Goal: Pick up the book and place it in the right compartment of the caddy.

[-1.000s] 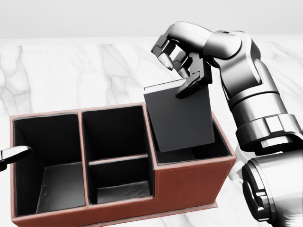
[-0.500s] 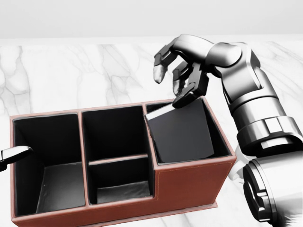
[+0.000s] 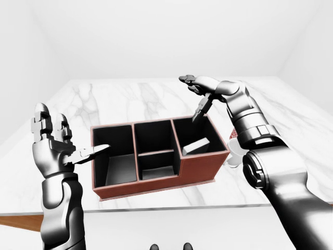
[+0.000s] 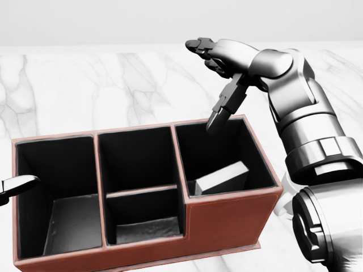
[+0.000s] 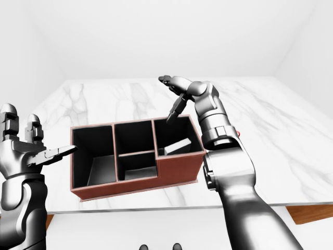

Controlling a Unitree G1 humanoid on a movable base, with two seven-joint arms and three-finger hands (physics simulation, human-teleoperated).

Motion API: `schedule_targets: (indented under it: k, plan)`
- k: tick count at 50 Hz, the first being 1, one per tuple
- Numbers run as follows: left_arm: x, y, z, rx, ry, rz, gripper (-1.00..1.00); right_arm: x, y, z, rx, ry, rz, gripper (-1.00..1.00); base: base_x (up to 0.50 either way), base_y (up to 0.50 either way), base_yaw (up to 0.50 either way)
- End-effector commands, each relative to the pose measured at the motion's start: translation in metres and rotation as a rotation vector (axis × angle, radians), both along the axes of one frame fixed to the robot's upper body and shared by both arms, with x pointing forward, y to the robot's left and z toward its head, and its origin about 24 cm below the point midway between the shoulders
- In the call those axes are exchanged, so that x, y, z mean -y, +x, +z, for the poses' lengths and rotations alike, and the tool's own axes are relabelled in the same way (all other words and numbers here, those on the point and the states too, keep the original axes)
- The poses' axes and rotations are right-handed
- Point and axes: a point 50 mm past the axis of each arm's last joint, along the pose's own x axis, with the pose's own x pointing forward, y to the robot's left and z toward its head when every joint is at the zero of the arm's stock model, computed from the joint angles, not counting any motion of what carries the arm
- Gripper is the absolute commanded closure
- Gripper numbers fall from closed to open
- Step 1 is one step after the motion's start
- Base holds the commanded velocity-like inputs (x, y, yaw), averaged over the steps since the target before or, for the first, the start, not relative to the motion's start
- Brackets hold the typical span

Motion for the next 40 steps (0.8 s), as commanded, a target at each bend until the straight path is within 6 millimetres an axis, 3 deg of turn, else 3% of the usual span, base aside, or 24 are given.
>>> schedule_targets:
  k: [1,5,9,16,22,26,29,32,36,40]
  plan:
    - [0.0,0.0,0.0,0.0,0.0,0.0,-1.0,0.001,0.0,0.002,0.0,0.01,-0.003,-1.0,0.0,0.0,0.0]
    - [0.0,0.0,0.0,0.001,0.0,-0.001,-1.0,0.001,0.001,0.011,0.02,0.019,-0.003,-1.0,0.0,0.0,0.0]
    - [0.0,0.001,0.0,-0.002,-0.001,-0.001,-1.0,0.003,0.001,0.007,0.002,0.037,-0.007,-1.0,0.0,0.0,0.0]
    - [0.001,0.001,-0.001,-0.006,0.002,-0.004,-1.0,0.0,-0.003,0.061,0.193,0.073,0.0,-1.0,0.0,0.0,0.0]
    - [0.002,0.0,-0.001,-0.003,0.003,-0.003,-1.0,-0.003,-0.012,0.09,0.339,0.08,0.014,-1.0,0.0,0.0,0.0]
    - [0.002,0.0,0.0,-0.002,0.004,-0.003,-1.0,-0.003,-0.03,0.118,0.489,0.157,0.057,-1.0,0.0,0.0,0.0]
    - [0.002,0.0,0.0,-0.003,0.003,-0.002,-1.0,-0.004,-0.041,0.127,0.568,0.15,0.078,-1.0,0.0,0.0,0.0]
    - [0.001,0.0,0.0,-0.001,0.004,-0.002,-1.0,-0.01,-0.067,0.146,0.73,0.155,0.127,-1.0,0.0,0.0,0.0]
    - [0.001,-0.001,0.0,-0.002,0.005,-0.002,-1.0,-0.013,-0.096,0.155,0.883,0.164,0.163,-1.0,0.0,0.0,0.0]
    - [0.002,-0.001,-0.001,-0.004,0.005,-0.003,-1.0,-0.011,-0.113,0.165,0.96,0.215,0.195,-1.0,0.0,0.0,0.0]
